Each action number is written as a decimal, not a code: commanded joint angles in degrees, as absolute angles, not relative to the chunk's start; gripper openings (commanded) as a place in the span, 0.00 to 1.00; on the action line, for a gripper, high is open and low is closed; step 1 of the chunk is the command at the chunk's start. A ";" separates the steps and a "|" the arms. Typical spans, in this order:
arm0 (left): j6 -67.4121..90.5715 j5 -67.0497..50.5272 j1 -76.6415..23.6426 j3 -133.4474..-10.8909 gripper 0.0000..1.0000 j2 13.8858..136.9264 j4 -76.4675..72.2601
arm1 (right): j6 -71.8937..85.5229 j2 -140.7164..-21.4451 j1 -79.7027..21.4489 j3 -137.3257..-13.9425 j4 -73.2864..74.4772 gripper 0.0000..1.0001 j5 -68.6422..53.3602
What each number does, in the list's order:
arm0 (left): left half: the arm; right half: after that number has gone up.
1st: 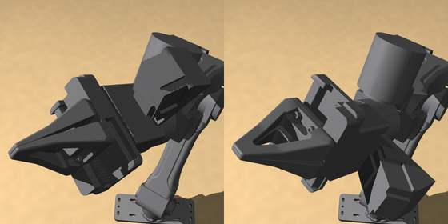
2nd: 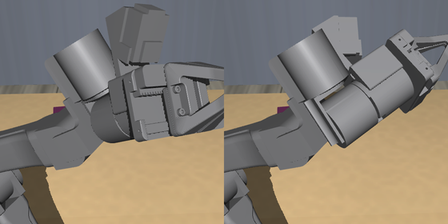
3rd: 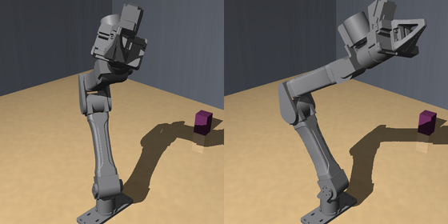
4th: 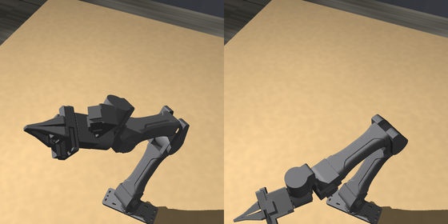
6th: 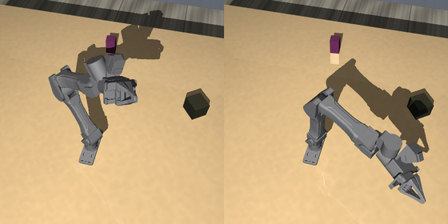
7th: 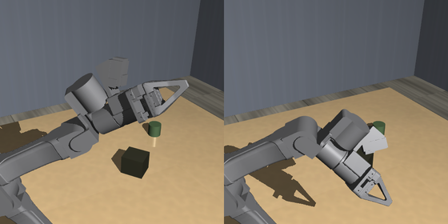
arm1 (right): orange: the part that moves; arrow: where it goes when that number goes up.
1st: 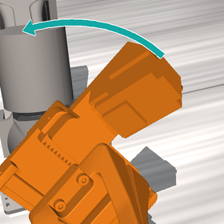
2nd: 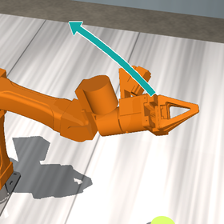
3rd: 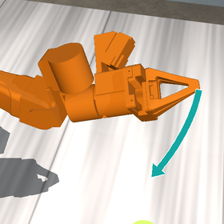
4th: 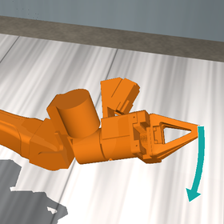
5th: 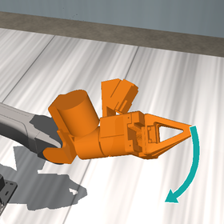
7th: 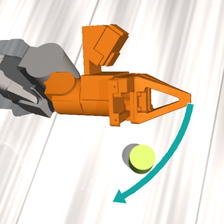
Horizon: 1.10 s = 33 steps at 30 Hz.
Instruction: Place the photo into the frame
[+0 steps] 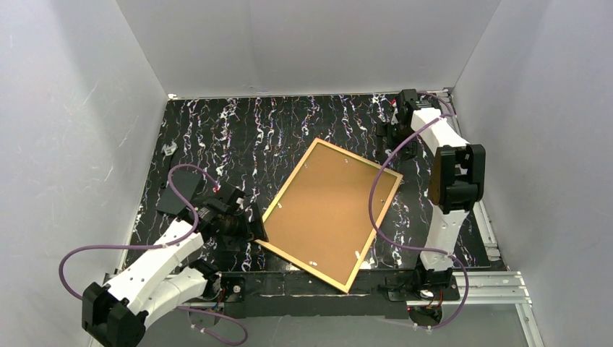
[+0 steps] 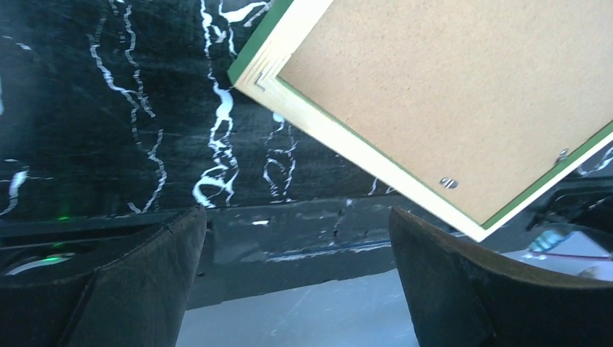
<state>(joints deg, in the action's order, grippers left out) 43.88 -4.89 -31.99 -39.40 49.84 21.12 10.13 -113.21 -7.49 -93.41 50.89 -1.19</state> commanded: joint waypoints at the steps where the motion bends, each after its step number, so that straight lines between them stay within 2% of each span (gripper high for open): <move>1: 52.71 -9.18 -31.67 -36.59 0.98 52.33 17.42 | 9.22 -117.26 -5.47 -99.07 52.69 0.92 -7.86; 10: 59.08 -13.74 -31.30 -33.34 0.98 59.42 6.61 | 10.93 -122.28 -1.90 -96.05 51.06 0.91 -16.78; 14: 60.80 -13.81 -31.29 -33.38 0.96 62.77 6.09 | 12.00 -120.56 -0.88 -91.56 49.26 0.89 -21.07; 24: 58.00 -12.86 -31.29 -35.22 0.96 70.38 3.46 | 13.25 -114.63 -0.79 -82.12 48.27 0.86 -22.79; 33: 48.88 -14.51 -28.40 -48.45 0.98 81.07 8.07 | 15.78 -105.45 -0.62 -71.05 47.12 0.86 -24.72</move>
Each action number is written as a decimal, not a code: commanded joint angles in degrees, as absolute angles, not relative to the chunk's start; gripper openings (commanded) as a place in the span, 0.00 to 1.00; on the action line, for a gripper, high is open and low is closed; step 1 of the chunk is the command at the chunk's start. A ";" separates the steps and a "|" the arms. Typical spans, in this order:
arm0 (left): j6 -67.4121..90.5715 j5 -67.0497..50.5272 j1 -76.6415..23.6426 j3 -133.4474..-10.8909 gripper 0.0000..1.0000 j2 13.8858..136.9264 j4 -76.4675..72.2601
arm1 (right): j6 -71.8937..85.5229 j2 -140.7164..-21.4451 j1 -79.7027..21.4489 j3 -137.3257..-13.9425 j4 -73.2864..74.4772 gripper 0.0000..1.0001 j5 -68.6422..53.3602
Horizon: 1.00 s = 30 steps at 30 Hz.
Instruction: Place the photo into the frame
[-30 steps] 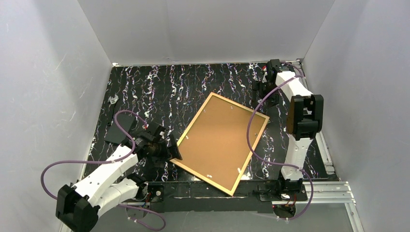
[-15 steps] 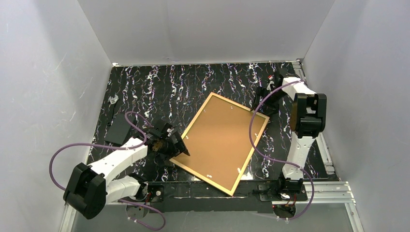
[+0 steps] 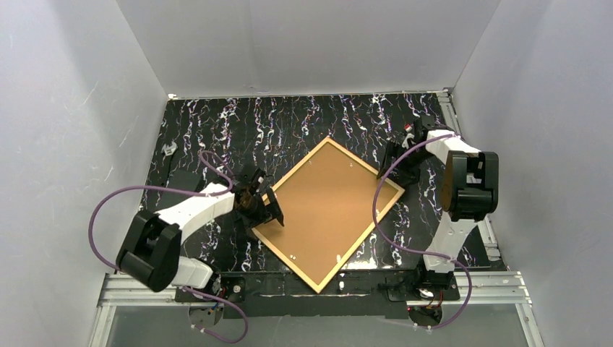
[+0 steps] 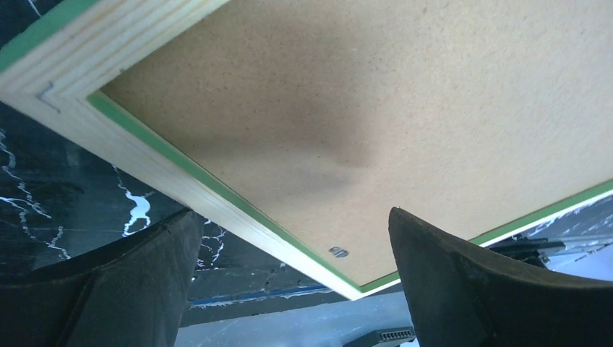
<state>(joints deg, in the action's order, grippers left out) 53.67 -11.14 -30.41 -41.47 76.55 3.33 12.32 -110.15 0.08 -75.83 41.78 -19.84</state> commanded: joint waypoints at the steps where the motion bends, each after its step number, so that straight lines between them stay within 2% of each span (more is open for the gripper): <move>1: 47.90 -15.63 -27.65 -50.06 0.98 82.63 8.34 | 16.24 -104.08 -0.62 -69.39 46.66 0.86 -25.06; 9: 38.48 -18.98 -25.58 -63.28 0.98 95.44 12.98 | 21.84 -89.64 -0.71 -52.82 40.08 0.84 -31.94; 20: 33.27 -23.27 -25.57 -83.77 0.98 111.34 18.83 | 26.30 -73.39 -3.75 -39.30 40.94 0.84 -30.12; 25: 32.52 -22.81 -25.58 -86.48 0.98 112.71 19.65 | 30.43 -70.32 -7.37 -39.01 41.21 0.84 -27.57; 30: 28.55 -12.45 -25.58 -86.51 0.98 110.31 27.32 | 30.79 -70.06 -7.39 -41.00 43.53 0.86 -20.63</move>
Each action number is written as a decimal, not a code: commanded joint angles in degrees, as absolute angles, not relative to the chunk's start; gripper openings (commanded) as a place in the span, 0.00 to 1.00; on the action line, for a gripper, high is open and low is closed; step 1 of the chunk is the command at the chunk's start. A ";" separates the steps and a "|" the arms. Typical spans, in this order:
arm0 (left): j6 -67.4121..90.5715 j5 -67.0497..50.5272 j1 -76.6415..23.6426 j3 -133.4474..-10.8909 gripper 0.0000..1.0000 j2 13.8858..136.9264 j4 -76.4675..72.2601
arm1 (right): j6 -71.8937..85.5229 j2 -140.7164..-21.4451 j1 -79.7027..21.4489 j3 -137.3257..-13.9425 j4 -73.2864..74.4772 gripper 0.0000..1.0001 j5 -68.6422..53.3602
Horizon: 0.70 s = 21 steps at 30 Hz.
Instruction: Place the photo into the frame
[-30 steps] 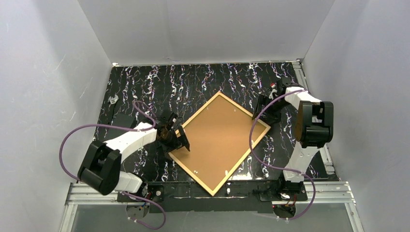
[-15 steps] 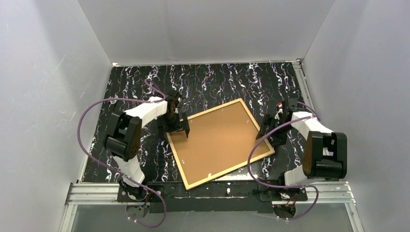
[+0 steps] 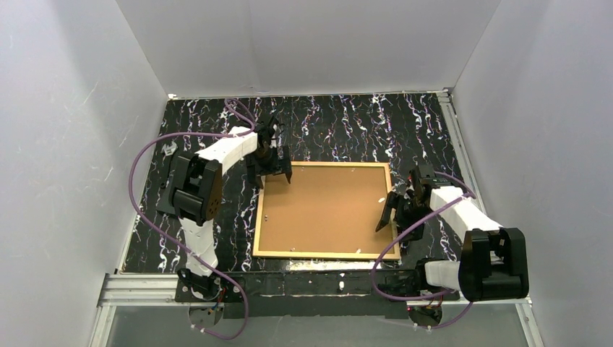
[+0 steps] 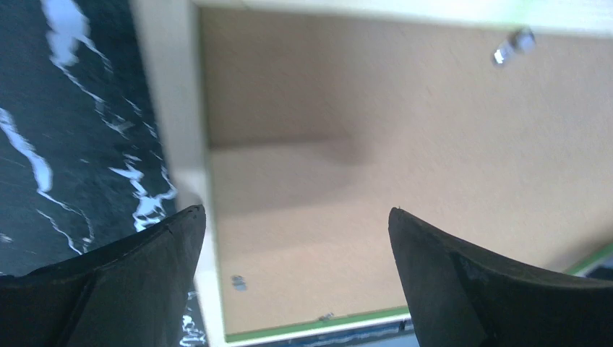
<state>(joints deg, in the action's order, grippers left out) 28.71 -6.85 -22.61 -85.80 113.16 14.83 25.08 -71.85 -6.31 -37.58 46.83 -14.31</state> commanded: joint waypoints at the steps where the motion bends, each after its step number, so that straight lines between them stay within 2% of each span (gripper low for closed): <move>1: 28.15 -9.55 -25.58 -85.69 0.98 109.17 28.46 | 30.73 -70.13 -7.38 -41.68 43.85 0.86 -19.31; 5: 28.08 -2.57 -25.58 -79.97 0.98 102.65 31.48 | 29.79 -72.29 -7.30 -46.40 44.98 0.90 -15.26; 15: 29.03 -0.79 -25.36 -60.91 0.98 82.59 31.10 | 26.40 -85.21 -6.42 -55.67 43.99 0.90 -11.99; 21: 29.62 0.18 -22.52 -54.20 0.98 78.42 32.04 | 24.74 -91.42 -6.41 -59.14 44.25 0.88 -8.21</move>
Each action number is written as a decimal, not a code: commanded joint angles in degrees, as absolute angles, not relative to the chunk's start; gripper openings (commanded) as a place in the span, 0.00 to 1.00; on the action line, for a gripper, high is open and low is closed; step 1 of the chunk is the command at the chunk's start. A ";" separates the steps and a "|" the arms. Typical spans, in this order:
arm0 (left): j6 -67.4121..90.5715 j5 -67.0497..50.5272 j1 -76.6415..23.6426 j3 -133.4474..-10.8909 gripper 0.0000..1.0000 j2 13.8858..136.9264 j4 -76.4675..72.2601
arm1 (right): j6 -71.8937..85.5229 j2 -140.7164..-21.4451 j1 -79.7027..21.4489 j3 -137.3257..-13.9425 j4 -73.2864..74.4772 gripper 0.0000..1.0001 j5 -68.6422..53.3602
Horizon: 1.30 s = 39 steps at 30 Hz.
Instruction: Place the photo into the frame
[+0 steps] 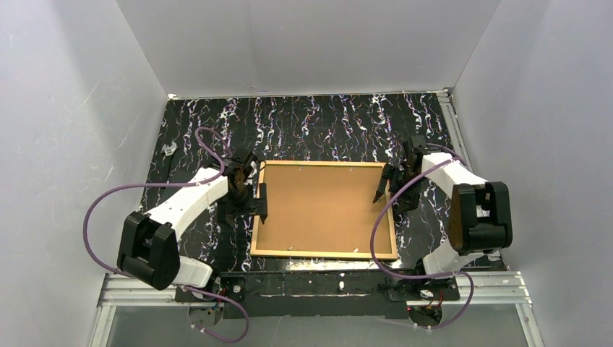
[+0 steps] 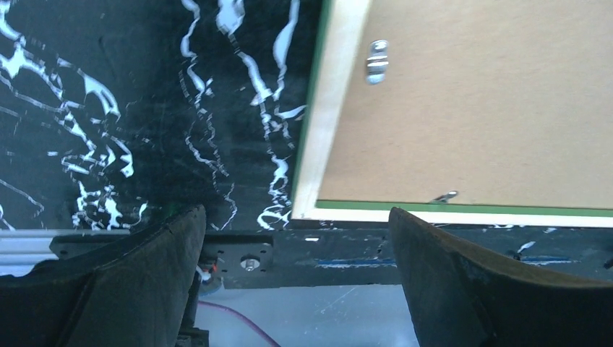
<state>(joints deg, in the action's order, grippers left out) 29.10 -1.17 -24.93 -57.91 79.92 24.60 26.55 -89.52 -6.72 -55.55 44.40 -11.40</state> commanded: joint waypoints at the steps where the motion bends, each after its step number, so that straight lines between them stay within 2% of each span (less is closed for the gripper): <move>1: 29.55 -0.90 -21.67 -53.16 0.98 78.45 31.58 | 24.50 -92.04 -6.46 -59.61 44.27 0.88 -8.02; 8: 29.89 -10.96 -18.72 -47.71 0.98 82.23 24.80 | 24.10 -97.02 -6.50 -62.07 43.08 0.84 -8.65; 15: 30.70 -14.16 -18.74 -45.67 0.98 85.19 21.67 | 23.64 -97.59 -6.55 -60.18 41.51 0.72 -9.84; 20: 30.63 -15.13 -18.77 -44.67 0.97 85.68 21.03 | 23.41 -97.27 -6.83 -59.32 41.38 0.59 -8.75; 25: 30.89 -15.97 -18.82 -43.63 0.96 85.70 20.45 | 23.02 -96.62 -7.08 -58.74 42.13 0.31 -6.34; 27: 30.98 -16.16 -18.84 -43.28 0.96 85.74 20.27 | 22.87 -96.23 -7.05 -58.46 42.20 0.23 -6.07; 29: 31.11 -16.54 -18.89 -42.78 0.96 85.67 19.91 | 22.92 -96.02 -7.03 -58.24 42.13 0.20 -6.13; 33: 31.03 -16.59 -19.01 -42.26 0.96 85.34 19.77 | 22.69 -95.45 -7.15 -58.55 42.60 0.20 -6.68; 34: 30.95 -16.53 -19.05 -42.23 0.96 85.10 19.78 | 22.47 -94.99 -7.13 -58.66 42.77 0.23 -7.17; 39: 30.77 -16.43 -18.99 -42.61 0.96 84.80 20.06 | 22.38 -92.73 -7.11 -59.22 41.86 0.66 -11.85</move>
